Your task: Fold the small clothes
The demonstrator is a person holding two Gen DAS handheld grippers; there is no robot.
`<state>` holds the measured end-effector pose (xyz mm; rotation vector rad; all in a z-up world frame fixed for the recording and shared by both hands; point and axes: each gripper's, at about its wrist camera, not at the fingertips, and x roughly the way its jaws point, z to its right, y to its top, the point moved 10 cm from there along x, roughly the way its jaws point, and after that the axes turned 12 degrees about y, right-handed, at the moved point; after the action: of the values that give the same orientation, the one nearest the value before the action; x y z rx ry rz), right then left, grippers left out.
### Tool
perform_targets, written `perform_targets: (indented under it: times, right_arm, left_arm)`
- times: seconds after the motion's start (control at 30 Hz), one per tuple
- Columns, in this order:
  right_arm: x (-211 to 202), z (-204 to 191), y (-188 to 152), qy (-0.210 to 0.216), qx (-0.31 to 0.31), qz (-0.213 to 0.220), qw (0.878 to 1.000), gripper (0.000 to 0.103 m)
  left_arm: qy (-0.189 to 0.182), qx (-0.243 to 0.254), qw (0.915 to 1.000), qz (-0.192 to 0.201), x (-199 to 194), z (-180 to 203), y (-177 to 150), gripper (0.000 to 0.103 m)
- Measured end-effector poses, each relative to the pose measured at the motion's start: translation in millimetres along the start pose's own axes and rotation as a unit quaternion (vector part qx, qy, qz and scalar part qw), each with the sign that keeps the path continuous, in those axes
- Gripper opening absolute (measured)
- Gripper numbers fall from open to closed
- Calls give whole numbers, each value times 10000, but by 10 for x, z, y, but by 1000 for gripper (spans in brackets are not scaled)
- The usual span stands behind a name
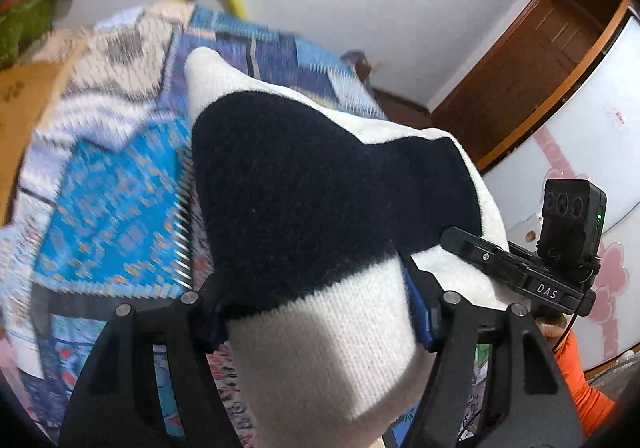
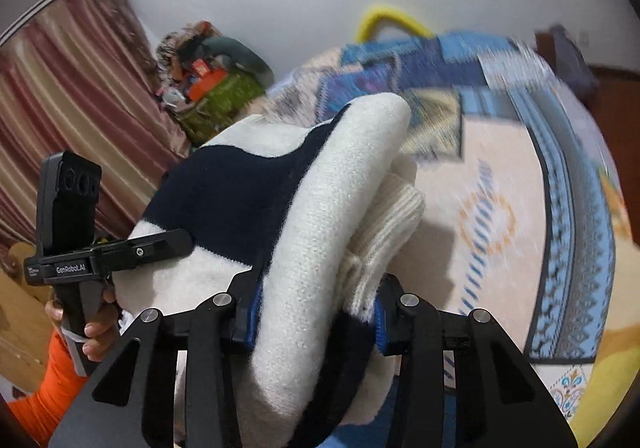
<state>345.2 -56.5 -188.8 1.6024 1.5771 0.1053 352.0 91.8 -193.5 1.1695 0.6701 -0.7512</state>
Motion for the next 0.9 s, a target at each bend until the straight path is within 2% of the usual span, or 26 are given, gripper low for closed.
perform_targets:
  times: [0.17,0.33,0.57,0.77,0.9]
  right_arm:
    - [86,-420,256,145,-286,176,9993,38]
    - [375,-657,287,231,-408,90,9989,38]
    - [1009,-646,3,251,-302,-455,9982,38]
    - [1463,-430,-393,111,-45,-1084,9940,38]
    - [1524,-348,-473,26,-44,-1147,9934,43]
  left_arm:
    - [79,-107,9994,321,-365,-266,171,69]
    - [233,-278,9987,367,-480,-644,91,69]
    - [377,-686,9969,-87,-123,-1243,-263,69]
    - [388,-915,9923,-740,399,-1633,-714,70]
    - [147,-1140,9900,-813,592,-1751,-868,77]
